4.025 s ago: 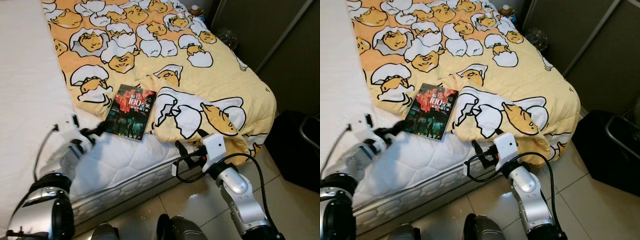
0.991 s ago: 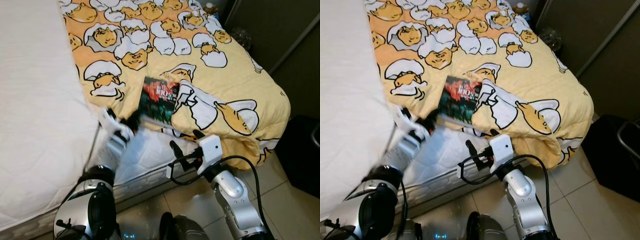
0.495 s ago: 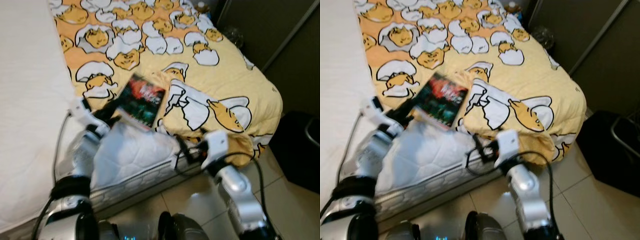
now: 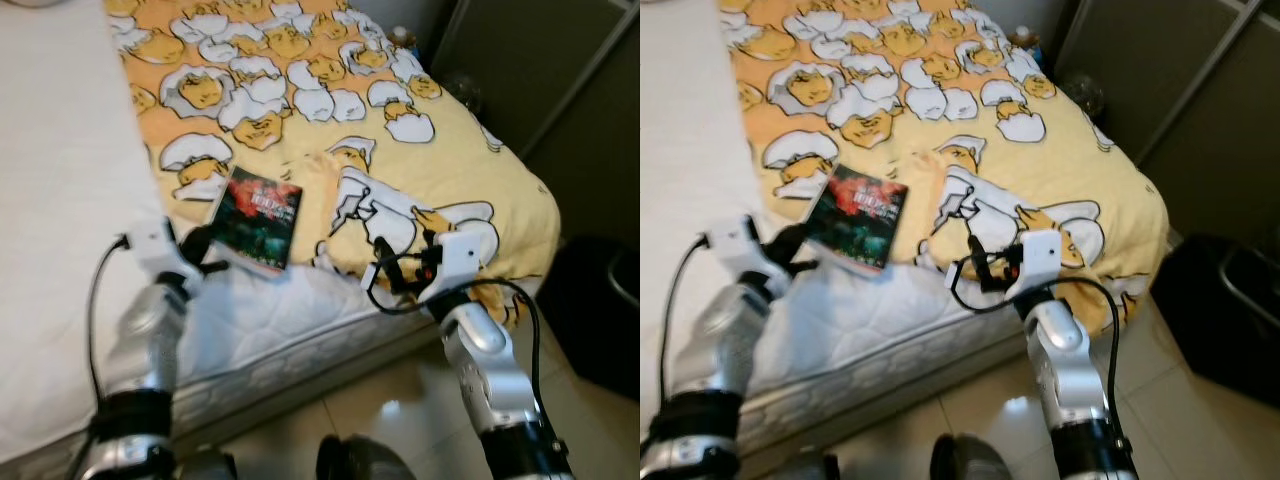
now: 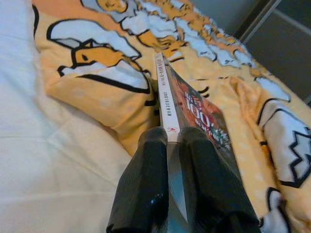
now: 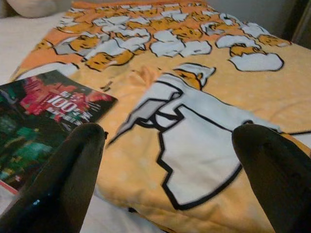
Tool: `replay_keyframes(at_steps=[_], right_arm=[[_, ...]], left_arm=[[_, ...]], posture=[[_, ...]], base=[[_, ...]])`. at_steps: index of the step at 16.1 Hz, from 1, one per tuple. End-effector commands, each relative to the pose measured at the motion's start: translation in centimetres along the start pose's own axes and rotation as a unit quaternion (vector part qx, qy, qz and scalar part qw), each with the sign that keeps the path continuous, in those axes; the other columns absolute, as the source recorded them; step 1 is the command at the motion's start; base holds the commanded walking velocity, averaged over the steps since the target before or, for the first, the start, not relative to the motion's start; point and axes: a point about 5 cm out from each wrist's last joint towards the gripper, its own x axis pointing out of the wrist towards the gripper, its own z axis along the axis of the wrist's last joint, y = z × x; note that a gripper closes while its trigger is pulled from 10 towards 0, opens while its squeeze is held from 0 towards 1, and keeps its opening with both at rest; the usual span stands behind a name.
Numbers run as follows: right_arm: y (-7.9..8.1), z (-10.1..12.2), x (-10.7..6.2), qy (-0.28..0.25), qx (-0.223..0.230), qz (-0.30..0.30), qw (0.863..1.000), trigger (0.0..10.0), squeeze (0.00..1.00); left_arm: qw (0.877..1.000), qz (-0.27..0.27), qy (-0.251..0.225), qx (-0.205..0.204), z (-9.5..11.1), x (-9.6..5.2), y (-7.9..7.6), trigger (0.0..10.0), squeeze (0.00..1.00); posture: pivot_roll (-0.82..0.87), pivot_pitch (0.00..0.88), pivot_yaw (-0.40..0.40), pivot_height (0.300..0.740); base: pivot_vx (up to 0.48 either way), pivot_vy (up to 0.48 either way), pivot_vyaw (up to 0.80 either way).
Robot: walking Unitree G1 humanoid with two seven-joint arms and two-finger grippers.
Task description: Clean up the room
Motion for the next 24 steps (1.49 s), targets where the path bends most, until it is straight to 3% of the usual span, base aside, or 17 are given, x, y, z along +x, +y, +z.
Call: replay_keyframes(at_steps=[1,10,17,24], right_arm=[[-0.3,0.2,0.5,0.002,0.006,-0.010,1.000,10.0,0.00],[-0.3,0.0,0.6,0.001,0.006,-0.005,1.000,10.0,0.00],[-0.1,-0.2,1.0,0.006,0.007,0.000,1.000,10.0,0.00],[0.0,-0.5,1.1,0.014,0.001,0.000,1.000,10.0,0.00]], left_arm=[[1.000,0.002,-0.015,0.014,0.7,0.3,-0.6,0.0,0.00],[0.999,0.031,0.000,0.020,-0.1,1.3,-2.1,0.0,0.00],[0.999,0.021,-0.009,0.029,0.6,2.1,-2.6,0.0,0.00],[1.000,0.007,-0.009,0.028,0.7,3.2,-4.0,0.0,0.00]], posture=[[0.02,0.015,-0.115,0.710],[0.01,0.025,-0.097,0.740],[0.02,0.032,-0.099,0.740],[0.02,0.032,-0.096,0.740]], base=[[0.000,0.465,0.67],[0.000,0.453,0.49],[0.000,0.430,0.00],[0.264,0.401,0.00]])
